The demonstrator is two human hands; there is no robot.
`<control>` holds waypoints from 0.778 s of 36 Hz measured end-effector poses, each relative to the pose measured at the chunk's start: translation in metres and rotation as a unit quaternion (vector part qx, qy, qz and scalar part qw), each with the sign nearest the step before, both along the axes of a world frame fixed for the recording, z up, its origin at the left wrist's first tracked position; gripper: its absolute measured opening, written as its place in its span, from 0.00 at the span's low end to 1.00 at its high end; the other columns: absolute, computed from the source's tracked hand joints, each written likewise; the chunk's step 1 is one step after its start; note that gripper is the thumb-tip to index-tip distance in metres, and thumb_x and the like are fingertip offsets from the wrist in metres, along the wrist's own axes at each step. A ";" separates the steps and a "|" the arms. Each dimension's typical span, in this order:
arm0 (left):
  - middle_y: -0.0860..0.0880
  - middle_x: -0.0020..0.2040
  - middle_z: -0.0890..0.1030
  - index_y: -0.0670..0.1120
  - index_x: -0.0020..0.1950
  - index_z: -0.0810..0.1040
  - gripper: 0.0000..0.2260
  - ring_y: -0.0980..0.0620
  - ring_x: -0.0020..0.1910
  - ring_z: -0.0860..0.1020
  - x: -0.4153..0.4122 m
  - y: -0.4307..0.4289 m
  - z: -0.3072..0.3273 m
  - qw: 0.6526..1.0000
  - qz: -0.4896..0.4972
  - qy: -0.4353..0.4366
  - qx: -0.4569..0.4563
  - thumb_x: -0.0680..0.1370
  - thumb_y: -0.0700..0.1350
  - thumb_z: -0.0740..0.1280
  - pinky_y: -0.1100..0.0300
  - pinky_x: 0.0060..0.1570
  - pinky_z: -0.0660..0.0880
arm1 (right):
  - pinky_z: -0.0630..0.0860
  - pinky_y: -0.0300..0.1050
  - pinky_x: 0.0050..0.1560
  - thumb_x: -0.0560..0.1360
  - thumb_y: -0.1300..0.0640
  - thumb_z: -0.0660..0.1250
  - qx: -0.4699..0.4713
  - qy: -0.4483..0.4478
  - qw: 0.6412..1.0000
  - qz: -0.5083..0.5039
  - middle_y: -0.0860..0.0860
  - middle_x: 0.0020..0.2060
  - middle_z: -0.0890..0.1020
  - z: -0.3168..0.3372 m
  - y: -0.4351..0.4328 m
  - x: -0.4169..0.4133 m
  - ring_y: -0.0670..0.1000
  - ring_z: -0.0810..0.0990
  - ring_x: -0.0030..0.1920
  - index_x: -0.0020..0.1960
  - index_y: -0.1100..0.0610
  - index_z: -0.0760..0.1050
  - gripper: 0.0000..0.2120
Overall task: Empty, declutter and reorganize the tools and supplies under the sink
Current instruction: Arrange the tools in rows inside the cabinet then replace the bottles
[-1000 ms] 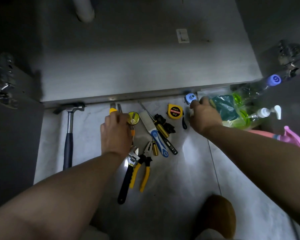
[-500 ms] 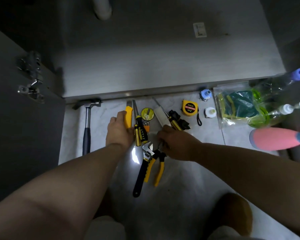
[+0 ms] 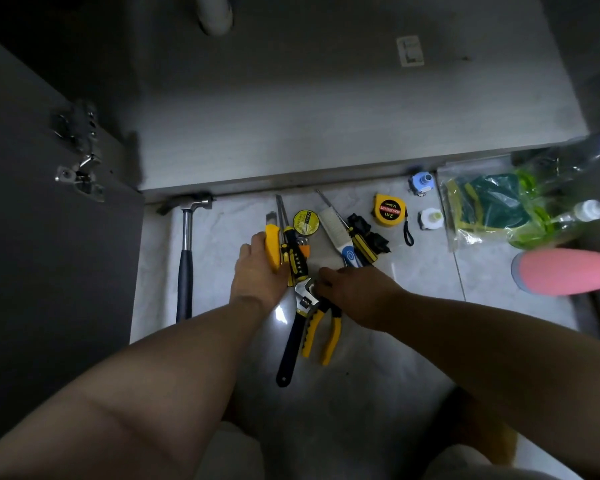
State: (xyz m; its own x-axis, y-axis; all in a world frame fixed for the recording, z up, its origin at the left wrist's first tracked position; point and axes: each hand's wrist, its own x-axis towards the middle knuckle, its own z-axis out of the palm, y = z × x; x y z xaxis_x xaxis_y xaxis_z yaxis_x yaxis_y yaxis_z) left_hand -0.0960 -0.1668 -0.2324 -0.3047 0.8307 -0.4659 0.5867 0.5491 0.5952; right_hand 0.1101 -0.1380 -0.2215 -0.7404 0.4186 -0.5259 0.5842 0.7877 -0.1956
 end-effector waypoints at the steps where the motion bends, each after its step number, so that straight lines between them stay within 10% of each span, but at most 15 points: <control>1: 0.45 0.57 0.73 0.49 0.69 0.69 0.22 0.41 0.56 0.77 0.001 0.001 0.000 1.000 -0.003 -0.001 0.001 0.77 0.46 0.70 0.41 0.56 0.78 | 0.76 0.50 0.37 0.72 0.61 0.73 0.005 0.002 1.000 0.009 0.54 0.64 0.68 0.002 0.003 0.002 0.56 0.81 0.49 0.71 0.51 0.68 0.30; 11: 0.44 0.60 0.72 0.50 0.73 0.68 0.22 0.42 0.60 0.75 0.012 0.004 -0.002 0.998 -0.059 0.010 -0.016 0.79 0.50 0.67 0.43 0.57 0.78 | 0.79 0.45 0.47 0.75 0.55 0.70 -0.004 0.042 0.999 0.018 0.50 0.64 0.71 0.035 0.041 0.032 0.51 0.78 0.51 0.70 0.52 0.70 0.24; 17: 0.50 0.52 0.71 0.53 0.56 0.76 0.10 0.48 0.53 0.73 -0.001 -0.007 0.013 0.996 -0.049 0.049 0.048 0.80 0.56 0.62 0.46 0.55 0.77 | 0.75 0.41 0.43 0.73 0.59 0.73 -0.061 0.111 0.991 -0.051 0.49 0.62 0.72 0.045 0.055 0.019 0.48 0.77 0.47 0.67 0.53 0.75 0.23; 28: 0.59 0.44 0.79 0.62 0.65 0.63 0.31 0.60 0.42 0.79 -0.021 -0.021 0.043 0.987 -0.159 0.005 0.029 0.69 0.72 0.69 0.63 0.37 0.74 | 0.74 0.51 0.45 0.70 0.56 0.69 0.000 0.201 0.979 -0.045 0.53 0.58 0.76 0.067 0.080 -0.069 0.57 0.79 0.52 0.56 0.56 0.76 0.15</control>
State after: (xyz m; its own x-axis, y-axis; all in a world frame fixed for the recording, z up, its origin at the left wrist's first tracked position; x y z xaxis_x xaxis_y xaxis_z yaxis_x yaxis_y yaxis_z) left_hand -0.1174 -0.1878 -0.1890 -0.0294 0.9100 -0.4136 0.7296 0.3024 0.6133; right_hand 0.0416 -0.0579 -0.1542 -0.8476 0.4917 -0.1995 0.5271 0.7368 -0.4235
